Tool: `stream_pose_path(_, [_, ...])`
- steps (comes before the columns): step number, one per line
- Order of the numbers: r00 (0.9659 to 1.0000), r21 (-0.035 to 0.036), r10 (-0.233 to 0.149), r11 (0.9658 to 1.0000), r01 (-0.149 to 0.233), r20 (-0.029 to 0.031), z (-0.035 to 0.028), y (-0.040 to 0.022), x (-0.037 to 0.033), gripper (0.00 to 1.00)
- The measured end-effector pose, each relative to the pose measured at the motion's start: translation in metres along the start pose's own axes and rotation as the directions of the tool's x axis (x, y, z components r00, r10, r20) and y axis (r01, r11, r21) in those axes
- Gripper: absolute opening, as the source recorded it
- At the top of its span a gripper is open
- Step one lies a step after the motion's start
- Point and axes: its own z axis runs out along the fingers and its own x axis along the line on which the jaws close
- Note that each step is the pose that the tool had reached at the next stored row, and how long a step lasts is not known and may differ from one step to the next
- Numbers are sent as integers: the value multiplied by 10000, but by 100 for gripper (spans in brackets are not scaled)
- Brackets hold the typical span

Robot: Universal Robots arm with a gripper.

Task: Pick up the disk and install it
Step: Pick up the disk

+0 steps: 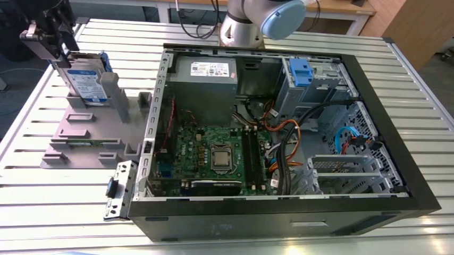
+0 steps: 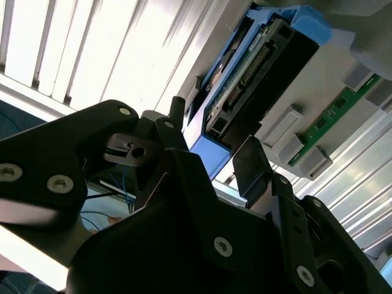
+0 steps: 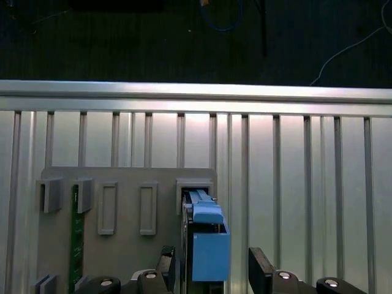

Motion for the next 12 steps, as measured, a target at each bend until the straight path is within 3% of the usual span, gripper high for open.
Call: stream_pose_path(12, [9999, -6, -116, 9999, 116, -87, 189, -7, 9, 59])
